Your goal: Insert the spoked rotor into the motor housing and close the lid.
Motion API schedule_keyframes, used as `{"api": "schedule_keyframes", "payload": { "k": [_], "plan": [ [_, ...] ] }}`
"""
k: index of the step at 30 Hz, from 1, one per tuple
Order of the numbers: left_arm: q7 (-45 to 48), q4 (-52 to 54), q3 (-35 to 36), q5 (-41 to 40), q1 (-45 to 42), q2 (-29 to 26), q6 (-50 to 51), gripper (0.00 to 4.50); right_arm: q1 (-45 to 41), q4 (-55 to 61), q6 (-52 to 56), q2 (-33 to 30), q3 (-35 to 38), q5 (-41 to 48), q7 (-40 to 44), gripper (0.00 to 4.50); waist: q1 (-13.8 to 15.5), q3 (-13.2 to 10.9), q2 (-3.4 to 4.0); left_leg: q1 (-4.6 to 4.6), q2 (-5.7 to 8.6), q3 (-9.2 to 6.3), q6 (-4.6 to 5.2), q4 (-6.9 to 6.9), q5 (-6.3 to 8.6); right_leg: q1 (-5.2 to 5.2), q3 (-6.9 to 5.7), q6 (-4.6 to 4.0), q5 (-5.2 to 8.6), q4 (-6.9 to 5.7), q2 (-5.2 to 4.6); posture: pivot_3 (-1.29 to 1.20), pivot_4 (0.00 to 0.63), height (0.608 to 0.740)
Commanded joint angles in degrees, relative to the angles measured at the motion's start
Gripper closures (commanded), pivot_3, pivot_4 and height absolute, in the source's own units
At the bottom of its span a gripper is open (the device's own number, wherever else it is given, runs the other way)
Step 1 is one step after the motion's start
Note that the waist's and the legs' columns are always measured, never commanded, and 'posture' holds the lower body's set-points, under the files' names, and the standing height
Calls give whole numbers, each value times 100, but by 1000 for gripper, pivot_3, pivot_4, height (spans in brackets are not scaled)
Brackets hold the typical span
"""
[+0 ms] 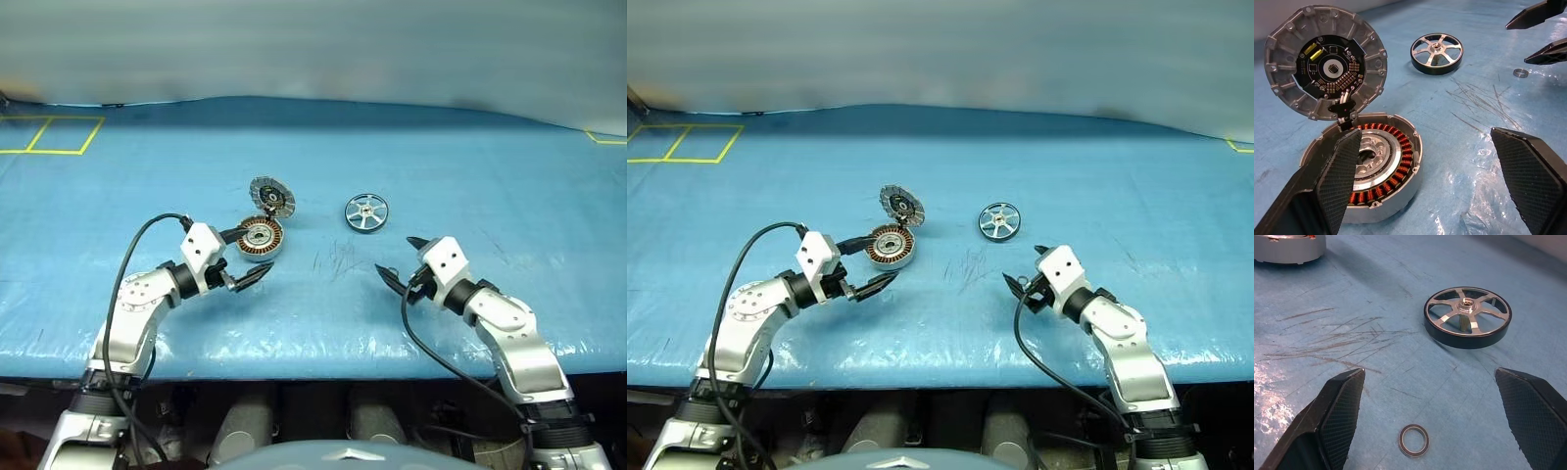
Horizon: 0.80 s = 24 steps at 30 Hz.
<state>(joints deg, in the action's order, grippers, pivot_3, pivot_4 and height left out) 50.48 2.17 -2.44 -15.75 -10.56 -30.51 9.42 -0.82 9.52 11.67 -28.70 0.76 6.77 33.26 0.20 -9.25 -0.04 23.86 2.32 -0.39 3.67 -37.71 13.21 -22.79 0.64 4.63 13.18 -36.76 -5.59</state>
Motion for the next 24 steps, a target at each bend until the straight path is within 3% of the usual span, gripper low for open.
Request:
{"api": "schedule_keyframes", "payload": {
  "k": [1,8,12,18,24],
  "plan": [
    [302,17,-122,31,-284,-270,276,0,-6,125,-119,1,42,-34,-54,34,-1,-1,-1,0,0,0,0,0,0,0,0,0,0,0,1,0,150,740],
    [1380,76,-1182,1041,-1508,-1372,509,0,-157,120,-29,-52,51,-16,17,34,-1,-4,-7,1,2,1,-2,0,-2,-1,-3,-1,0,-4,13,0,150,740],
    [2508,-67,-2471,2543,-2880,-1918,4,0,-273,82,58,-160,33,-14,163,34,2,-7,-12,9,7,2,1,-5,-2,1,-7,4,-1,1,17,0,150,740],
    [2884,-615,-3092,3472,-3894,-1726,-545,0,-322,137,213,-320,44,-1,330,34,-58,-8,-13,23,4,6,5,-1,-3,8,0,38,-10,-6,28,0,150,740],
    [2959,-1437,-3487,4191,-4273,-1440,-1086,0,-429,225,355,-471,111,23,448,34,-98,-9,-15,37,5,2,9,-10,-2,2,2,51,-15,-8,35,0,150,740]
  ]
}}
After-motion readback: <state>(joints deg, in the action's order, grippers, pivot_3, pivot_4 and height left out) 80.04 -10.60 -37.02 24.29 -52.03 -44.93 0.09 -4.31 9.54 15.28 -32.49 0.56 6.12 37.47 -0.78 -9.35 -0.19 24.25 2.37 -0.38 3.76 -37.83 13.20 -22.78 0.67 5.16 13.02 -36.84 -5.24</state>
